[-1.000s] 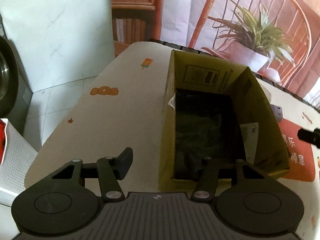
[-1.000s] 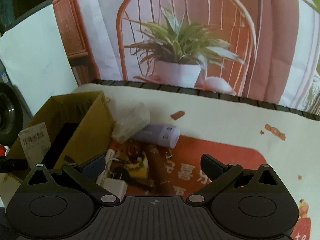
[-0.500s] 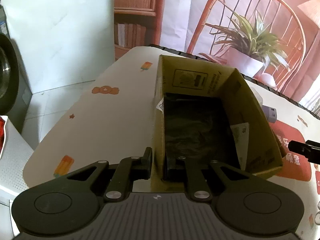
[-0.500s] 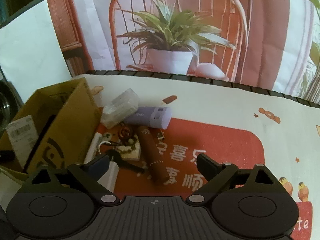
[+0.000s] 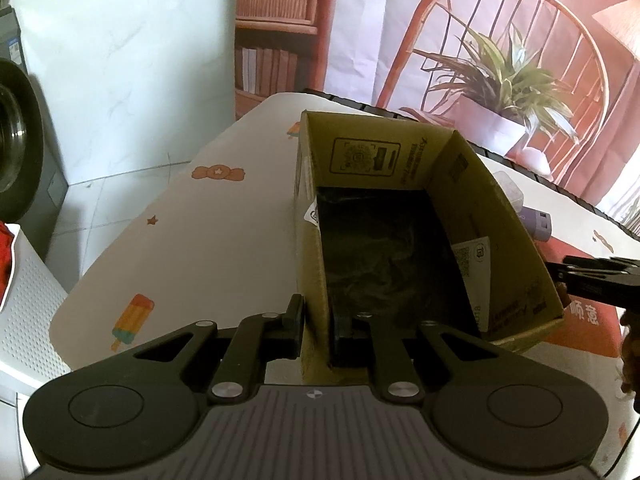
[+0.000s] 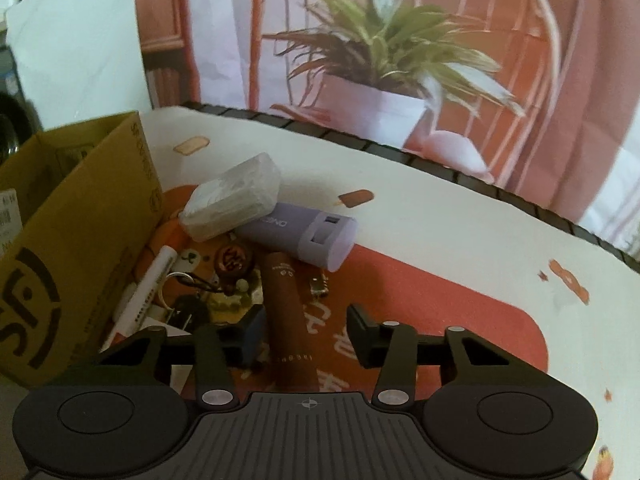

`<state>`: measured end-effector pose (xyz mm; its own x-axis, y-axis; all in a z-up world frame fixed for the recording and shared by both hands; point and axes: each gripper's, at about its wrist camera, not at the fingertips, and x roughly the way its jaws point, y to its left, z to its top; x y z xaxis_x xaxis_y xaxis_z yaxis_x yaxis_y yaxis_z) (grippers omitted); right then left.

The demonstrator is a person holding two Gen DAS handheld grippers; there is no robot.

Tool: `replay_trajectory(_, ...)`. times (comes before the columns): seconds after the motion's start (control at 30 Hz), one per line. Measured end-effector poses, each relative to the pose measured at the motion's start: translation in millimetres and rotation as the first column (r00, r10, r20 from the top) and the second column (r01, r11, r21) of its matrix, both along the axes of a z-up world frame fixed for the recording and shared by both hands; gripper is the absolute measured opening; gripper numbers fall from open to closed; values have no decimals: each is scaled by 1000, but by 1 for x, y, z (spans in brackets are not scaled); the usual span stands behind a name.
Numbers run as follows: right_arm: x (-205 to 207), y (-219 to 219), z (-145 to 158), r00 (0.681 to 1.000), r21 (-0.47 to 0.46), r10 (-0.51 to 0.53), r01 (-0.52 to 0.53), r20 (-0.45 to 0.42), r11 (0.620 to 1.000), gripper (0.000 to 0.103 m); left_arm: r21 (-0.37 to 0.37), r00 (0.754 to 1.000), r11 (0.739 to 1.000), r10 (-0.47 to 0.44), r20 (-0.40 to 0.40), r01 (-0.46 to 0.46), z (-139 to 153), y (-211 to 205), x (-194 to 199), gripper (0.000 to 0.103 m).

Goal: Organize rigid objects
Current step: 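Grasp the dark red tube with the right gripper while the left gripper holds the box wall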

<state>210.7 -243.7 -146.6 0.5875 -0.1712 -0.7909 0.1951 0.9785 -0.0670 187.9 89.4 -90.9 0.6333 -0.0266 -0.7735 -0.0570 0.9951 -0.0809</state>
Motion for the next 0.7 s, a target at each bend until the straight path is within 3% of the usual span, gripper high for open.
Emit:
replay_trajectory(0.17, 11, 2, -9, 1000, 14, 7, -7, -29, 1000, 32, 0, 1000, 1000, -17, -7, 17, 0, 3, -2, 15)
replay_trajectory(0.23, 10, 2, -11, 999, 36, 5, -3, -32, 999, 24, 0, 1000, 1000, -28, -13, 28, 0, 5, -3, 15)
replay_trajectory(0.7, -8, 3, -10, 998, 114, -51, 55, -34, 992, 21, -13, 998, 999, -45, -34, 44, 0, 15, -19, 15)
